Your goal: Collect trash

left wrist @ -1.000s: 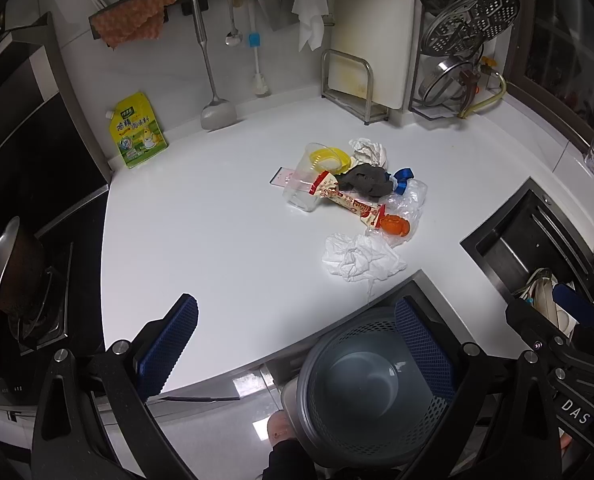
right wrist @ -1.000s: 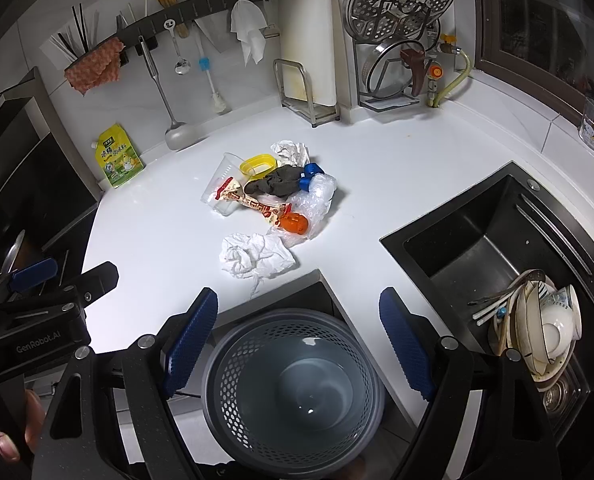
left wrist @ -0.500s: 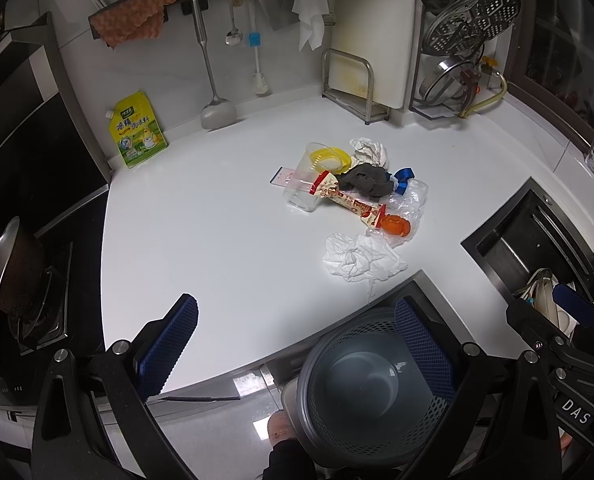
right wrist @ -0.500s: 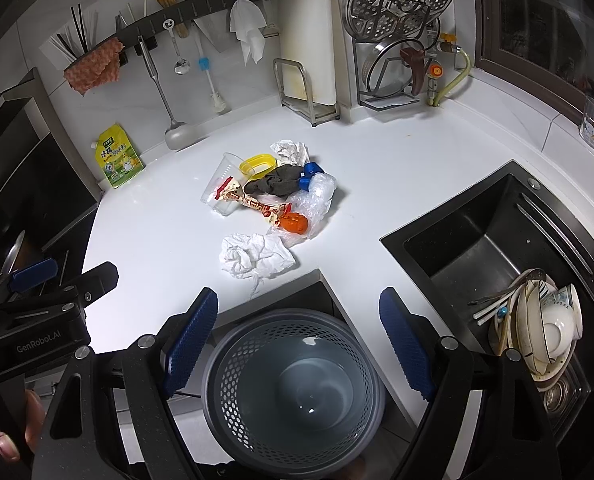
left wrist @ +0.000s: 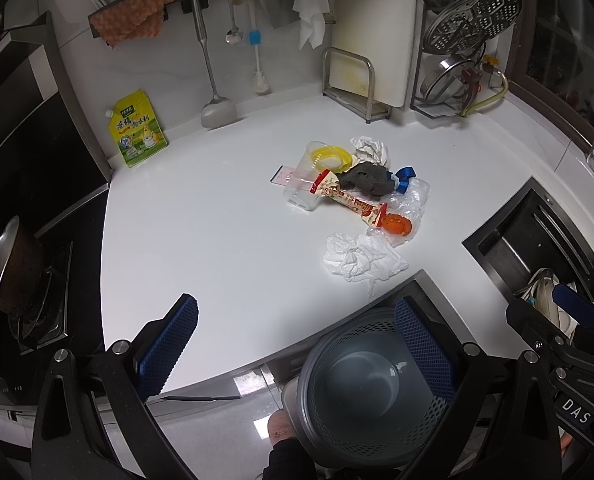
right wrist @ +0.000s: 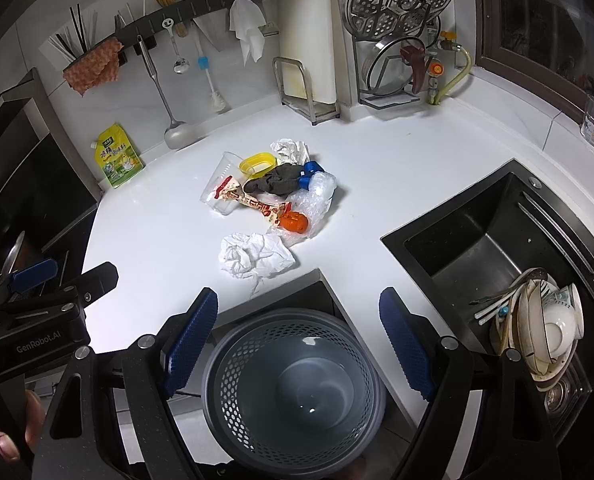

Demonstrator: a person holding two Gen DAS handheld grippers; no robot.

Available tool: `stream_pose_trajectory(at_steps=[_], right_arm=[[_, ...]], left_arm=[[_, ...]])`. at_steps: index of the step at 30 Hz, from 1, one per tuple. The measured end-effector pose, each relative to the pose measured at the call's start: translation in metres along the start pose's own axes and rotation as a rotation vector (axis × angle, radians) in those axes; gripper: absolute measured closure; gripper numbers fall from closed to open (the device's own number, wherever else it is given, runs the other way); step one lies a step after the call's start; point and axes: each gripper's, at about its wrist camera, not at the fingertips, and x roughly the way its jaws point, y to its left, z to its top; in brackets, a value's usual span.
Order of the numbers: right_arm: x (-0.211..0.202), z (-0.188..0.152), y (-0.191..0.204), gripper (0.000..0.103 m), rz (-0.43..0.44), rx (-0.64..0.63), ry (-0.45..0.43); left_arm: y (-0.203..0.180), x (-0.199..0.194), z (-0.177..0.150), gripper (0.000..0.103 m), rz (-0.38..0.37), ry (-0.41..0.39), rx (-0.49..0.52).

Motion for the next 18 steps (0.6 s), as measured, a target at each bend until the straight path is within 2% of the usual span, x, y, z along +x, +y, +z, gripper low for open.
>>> stream_pose_trajectory(at_steps=[9, 15, 18], right_arm=[[0.015, -0.002, 0.001, 0.024, 0.013, 0.000, 0.022], [0.041, -0.008, -0.009, 0.024, 0.014, 0.008, 0.067], [0.055, -0.008, -0.015, 0.024, 0.008, 0.013, 0.083]], left_arm=[[0.013, 0.014, -0.001, 0.006, 0.017, 0.028, -0.028], [0.027, 0.042, -0.009, 0.006, 0.050, 0.075, -0.049], [0.031, 0.054, -0.010, 0.006, 0.052, 0.057, -0.051]])
